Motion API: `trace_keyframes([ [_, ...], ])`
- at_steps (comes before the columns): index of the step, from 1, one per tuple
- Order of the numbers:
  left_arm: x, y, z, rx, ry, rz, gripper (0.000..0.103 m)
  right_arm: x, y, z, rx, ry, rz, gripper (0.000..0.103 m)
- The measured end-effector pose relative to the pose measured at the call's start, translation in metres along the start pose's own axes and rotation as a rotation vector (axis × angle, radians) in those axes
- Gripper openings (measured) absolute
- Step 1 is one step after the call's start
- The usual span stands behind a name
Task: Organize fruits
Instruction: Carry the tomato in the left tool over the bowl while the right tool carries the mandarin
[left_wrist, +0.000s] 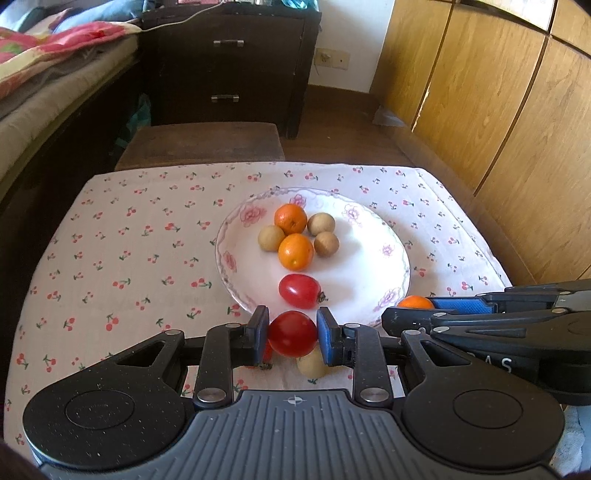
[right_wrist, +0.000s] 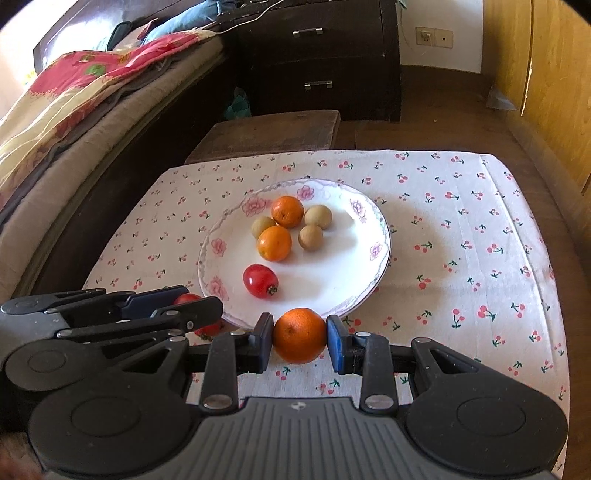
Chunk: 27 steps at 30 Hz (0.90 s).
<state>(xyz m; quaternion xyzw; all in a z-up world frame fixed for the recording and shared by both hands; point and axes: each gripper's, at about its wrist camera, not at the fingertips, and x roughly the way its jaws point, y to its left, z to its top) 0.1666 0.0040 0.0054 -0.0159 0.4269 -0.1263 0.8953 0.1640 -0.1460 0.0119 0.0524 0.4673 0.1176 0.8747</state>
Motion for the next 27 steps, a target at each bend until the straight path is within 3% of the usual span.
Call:
trace_keyframes([
  [27, 0.030, -0.008, 0.036, 0.041, -0.040, 0.070, 0.035, 0.029, -0.012, 0.031, -0.006, -0.032, -0.059, 0.033],
])
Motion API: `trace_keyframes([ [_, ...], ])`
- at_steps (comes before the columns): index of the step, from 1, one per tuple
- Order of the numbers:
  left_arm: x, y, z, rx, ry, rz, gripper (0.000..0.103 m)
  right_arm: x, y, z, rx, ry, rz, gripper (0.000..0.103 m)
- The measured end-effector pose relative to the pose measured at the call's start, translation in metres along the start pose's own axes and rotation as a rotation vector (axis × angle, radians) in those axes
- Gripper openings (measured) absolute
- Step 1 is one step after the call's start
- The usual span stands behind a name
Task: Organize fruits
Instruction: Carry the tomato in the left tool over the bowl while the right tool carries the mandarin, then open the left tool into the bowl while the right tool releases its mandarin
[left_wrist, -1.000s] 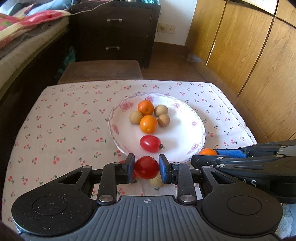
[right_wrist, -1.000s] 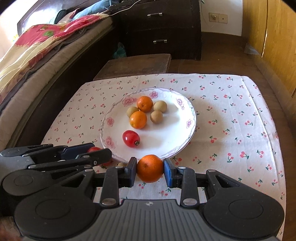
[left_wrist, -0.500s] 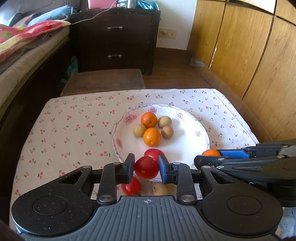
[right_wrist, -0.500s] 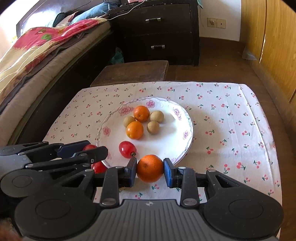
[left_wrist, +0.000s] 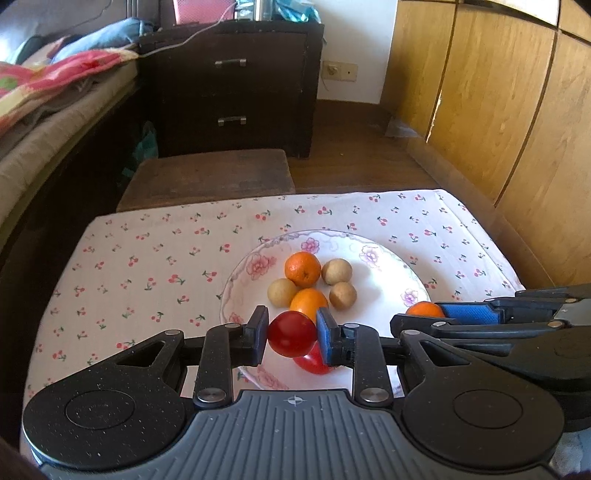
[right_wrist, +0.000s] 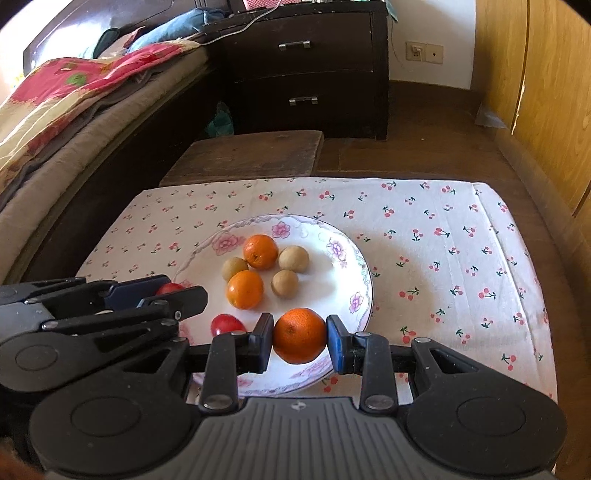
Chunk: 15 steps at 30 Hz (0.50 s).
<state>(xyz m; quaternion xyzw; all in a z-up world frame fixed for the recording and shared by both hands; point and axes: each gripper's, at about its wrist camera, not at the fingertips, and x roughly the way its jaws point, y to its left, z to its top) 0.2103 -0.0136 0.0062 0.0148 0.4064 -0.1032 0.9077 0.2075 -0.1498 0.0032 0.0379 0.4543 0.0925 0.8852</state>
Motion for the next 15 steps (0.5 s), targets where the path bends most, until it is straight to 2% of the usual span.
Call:
trace_keyframes([
  [15, 0.026, 0.003, -0.002, -0.009, 0.043, 0.029, 0.036, 0.026, 0.002, 0.002, -0.030, 0.030, -0.037, 0.033],
])
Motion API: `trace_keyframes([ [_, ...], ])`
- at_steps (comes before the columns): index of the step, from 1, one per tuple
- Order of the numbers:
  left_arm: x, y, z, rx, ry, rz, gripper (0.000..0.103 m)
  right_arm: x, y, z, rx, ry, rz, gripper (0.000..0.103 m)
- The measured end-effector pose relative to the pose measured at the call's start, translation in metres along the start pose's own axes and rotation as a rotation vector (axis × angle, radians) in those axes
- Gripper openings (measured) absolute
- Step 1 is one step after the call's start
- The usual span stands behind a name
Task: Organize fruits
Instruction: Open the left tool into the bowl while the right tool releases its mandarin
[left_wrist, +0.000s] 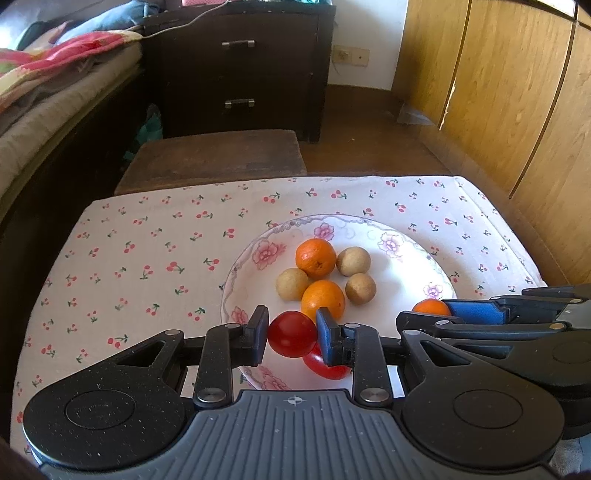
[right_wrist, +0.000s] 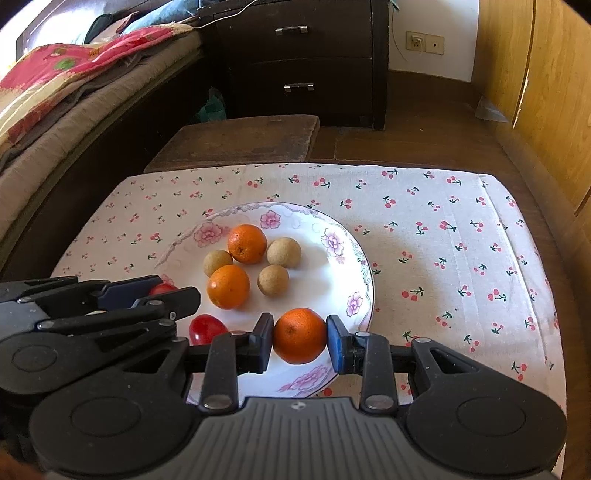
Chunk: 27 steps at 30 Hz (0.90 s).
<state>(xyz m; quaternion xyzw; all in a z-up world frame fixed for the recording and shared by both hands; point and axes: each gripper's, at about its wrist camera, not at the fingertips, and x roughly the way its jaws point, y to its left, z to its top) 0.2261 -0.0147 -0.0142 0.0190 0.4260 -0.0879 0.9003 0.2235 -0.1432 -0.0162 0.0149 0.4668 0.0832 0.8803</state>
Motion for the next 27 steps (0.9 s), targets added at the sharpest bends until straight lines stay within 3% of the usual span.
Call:
trace_keyframes([
  [27, -0.007, 0.008, 0.001, -0.029, -0.017, 0.002, 0.041, -0.011, -0.001, 0.003, 0.002, -0.038, -0.017, 0.034],
])
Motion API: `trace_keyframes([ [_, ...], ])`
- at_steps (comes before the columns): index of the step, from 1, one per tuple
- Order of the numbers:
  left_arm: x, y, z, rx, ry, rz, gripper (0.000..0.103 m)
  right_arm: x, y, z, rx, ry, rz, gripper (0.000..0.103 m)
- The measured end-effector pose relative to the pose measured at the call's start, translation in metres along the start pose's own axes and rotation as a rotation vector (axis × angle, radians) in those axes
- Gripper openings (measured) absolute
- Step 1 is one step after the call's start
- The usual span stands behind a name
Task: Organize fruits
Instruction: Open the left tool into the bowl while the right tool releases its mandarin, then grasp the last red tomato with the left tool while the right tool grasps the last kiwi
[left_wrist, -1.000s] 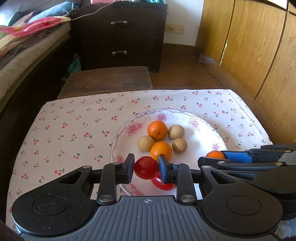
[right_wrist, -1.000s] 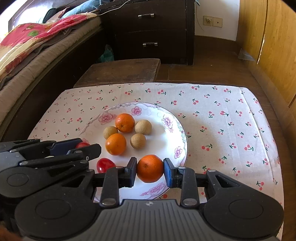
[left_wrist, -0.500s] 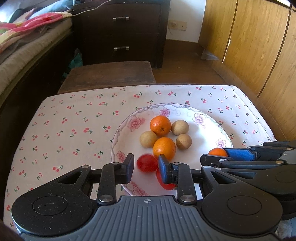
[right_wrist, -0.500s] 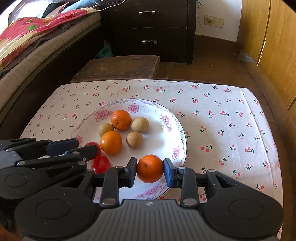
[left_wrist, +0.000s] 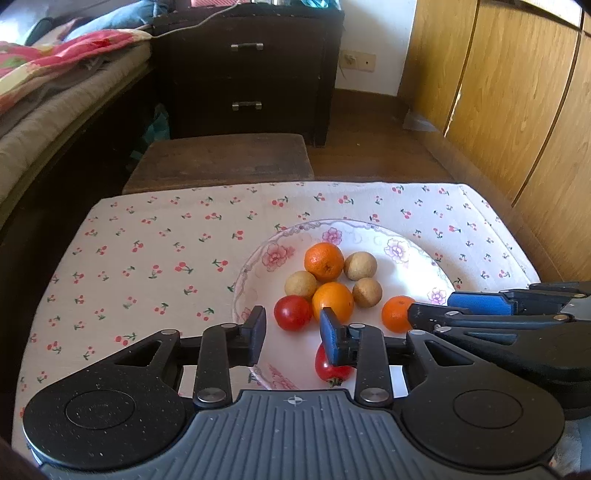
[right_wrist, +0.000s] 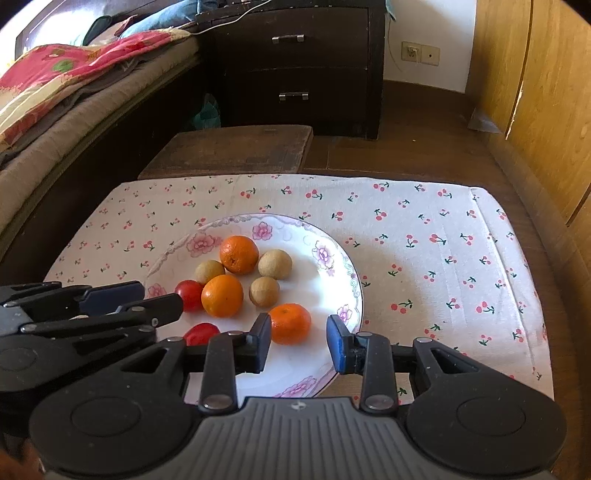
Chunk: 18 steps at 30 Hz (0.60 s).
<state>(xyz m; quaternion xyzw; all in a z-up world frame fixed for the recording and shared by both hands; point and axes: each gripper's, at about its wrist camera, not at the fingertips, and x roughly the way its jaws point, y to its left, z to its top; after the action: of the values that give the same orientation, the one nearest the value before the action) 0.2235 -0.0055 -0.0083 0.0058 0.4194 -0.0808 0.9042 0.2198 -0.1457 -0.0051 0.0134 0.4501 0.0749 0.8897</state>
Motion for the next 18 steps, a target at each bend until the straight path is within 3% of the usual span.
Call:
trace_keyframes([
  [9, -0.023, 0.017, -0.011, -0.021, -0.003, -0.005, 0.044, -0.024, 0.011, -0.013, -0.025, 0.000, 0.028, 0.034],
  [18, -0.022, 0.024, -0.034, -0.059, 0.065, -0.051, 0.044, -0.041, 0.019, -0.028, -0.033, 0.008, 0.051, 0.034],
])
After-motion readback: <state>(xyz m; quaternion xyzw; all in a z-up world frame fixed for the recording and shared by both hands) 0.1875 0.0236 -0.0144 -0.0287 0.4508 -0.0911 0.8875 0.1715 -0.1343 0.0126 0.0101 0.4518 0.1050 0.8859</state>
